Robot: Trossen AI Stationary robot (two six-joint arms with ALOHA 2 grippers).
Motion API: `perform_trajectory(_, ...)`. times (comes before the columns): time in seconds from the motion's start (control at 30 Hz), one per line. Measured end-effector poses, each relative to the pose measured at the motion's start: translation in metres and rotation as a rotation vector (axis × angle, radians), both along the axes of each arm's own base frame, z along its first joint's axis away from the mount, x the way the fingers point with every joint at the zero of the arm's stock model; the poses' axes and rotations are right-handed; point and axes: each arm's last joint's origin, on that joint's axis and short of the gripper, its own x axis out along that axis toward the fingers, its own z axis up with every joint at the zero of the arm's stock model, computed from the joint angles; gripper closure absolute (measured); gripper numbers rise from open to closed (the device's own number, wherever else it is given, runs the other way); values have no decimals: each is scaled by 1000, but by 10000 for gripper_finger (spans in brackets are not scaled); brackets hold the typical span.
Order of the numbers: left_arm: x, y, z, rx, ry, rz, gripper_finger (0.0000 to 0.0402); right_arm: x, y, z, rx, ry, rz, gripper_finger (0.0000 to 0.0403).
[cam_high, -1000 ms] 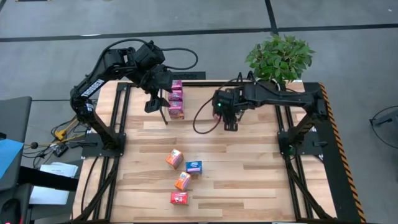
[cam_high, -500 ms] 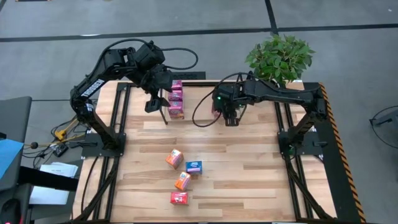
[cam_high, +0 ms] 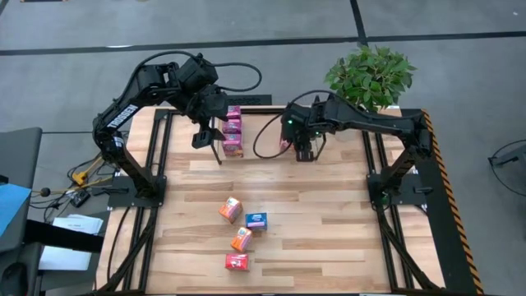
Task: Stack cereal on shelf
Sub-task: Put the top red cereal box on the shelf aligned with the other red cereal box
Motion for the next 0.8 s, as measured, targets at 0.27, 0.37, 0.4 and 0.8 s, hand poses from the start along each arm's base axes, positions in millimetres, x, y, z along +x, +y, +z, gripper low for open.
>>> perform_trajectory(0.27,0,0,0,0,1,0,105,0,-5,-9,-9,5,18,213)
perform_trajectory(0.37,0,0,0,0,1,0,105,-1,-6,-15,-7,28,24,209)
perform_trajectory(0.4,0,0,0,0,1,0,105,-1,-6,-16,-9,29,28,207)
perform_trajectory(0.8,0,0,0,0,1,0,105,0,-12,-20,-39,13,65,216)
